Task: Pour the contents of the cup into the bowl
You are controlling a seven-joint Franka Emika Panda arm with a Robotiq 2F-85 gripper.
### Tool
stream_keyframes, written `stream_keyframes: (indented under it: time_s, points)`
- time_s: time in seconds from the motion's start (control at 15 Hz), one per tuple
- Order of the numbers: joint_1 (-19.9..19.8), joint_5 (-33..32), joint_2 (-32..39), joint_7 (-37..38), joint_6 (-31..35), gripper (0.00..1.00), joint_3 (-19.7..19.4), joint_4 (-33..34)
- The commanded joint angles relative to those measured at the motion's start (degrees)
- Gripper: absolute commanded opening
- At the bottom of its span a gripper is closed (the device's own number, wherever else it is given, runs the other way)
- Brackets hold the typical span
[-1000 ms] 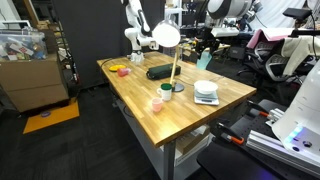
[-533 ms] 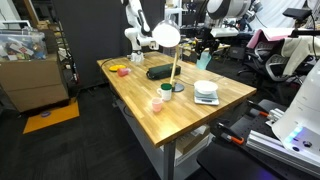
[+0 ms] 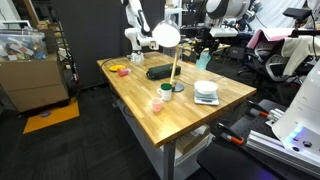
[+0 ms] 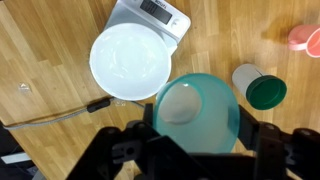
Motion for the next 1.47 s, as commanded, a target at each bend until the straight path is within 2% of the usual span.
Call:
stream_keyframes:
  time_s: [0.0,0.4,0.73,0.8,1.2,1.27,1.4]
  points:
    - [-0.59,4.01,3.61,-0.02,-1.98,0.52,-1.08,4.44]
    - [-2.12,0.53,11.93,5.34,-0.28,0.52,-3.76,12.73]
    - [-0.73,-10.57,18.19,15.07,0.21,0.52,-8.17,19.69]
    - [-1.65,-7.83,16.49,12.07,0.21,0.77,-7.11,17.63]
    - [-1.11,-9.15,18.26,13.63,0.20,0.77,-7.69,19.42]
    - [-0.49,-10.77,18.54,15.51,0.37,0.52,-8.44,19.43]
    - [-0.09,-11.76,18.94,17.01,0.87,0.52,-8.90,19.19]
